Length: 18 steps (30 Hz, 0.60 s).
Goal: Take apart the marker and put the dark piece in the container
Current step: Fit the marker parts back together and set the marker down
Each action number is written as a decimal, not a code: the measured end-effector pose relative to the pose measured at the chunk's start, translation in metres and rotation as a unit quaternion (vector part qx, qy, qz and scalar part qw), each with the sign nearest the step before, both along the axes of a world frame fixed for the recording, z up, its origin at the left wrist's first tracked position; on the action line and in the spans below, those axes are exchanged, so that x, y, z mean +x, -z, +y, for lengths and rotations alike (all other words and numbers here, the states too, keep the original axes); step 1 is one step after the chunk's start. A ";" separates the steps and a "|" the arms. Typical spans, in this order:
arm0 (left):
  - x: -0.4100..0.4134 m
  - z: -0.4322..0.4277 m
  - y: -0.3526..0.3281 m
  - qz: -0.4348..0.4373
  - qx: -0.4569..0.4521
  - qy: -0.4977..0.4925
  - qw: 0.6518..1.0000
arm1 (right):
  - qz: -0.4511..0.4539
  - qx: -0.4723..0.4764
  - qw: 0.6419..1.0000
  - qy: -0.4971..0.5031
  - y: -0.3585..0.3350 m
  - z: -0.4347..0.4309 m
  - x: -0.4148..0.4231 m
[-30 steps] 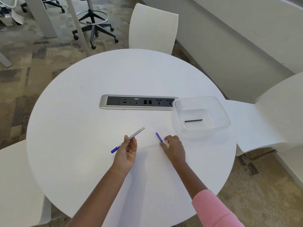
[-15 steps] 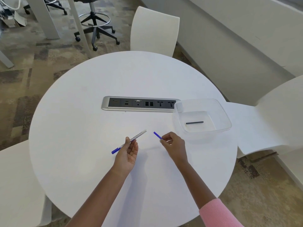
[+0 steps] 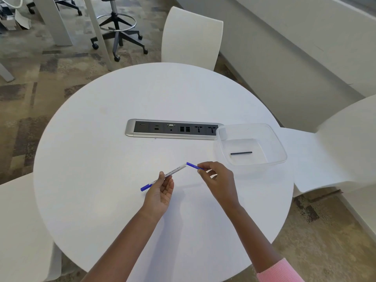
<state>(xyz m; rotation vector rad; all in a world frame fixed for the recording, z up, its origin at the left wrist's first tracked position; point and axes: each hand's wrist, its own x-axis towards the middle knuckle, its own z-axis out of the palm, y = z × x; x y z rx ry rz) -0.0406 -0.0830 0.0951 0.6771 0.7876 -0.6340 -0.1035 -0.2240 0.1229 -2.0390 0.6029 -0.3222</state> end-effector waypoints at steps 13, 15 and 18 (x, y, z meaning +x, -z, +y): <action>0.002 0.001 -0.001 -0.002 0.005 -0.003 1.000 | -0.002 -0.104 0.993 -0.051 -0.004 -0.003 0.003; 0.002 0.000 -0.002 -0.006 0.009 -0.004 1.000 | -0.001 -0.116 0.991 -0.061 -0.005 -0.004 0.003; 0.003 -0.002 -0.005 -0.009 0.011 -0.007 1.000 | -0.006 -0.135 0.989 -0.065 -0.006 -0.006 0.003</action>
